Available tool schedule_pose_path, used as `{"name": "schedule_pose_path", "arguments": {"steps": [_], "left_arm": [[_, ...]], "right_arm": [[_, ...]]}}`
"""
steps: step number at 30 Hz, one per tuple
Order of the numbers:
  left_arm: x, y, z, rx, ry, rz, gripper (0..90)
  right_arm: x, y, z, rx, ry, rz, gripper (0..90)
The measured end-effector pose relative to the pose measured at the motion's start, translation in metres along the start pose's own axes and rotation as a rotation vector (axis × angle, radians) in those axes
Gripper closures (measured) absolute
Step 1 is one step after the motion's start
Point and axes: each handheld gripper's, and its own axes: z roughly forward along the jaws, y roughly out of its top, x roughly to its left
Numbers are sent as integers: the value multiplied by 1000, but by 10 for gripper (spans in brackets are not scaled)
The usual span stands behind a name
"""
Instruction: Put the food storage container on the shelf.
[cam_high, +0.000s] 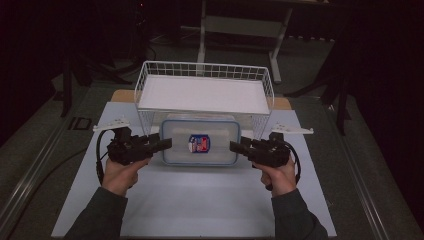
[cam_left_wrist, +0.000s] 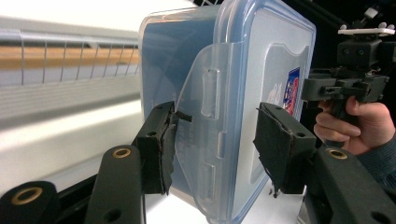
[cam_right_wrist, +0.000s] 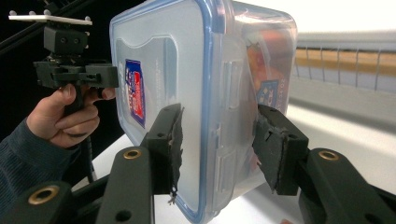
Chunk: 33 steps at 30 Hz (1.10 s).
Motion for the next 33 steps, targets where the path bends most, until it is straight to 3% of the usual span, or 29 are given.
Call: {"name": "schedule_pose_path", "arguments": {"steps": [7, 13, 33], "left_arm": [[-1, 18, -2, -3, 2, 31, 489], [-3, 31, -3, -11, 12, 49, 489], [5, 70, 7, -95, -21, 80, 490]], "right_arm": [[1, 20, 1, -10, 2, -34, 530], [0, 27, 2, -24, 11, -33, 530], [-2, 77, -2, -67, -21, -126, 530]]}}
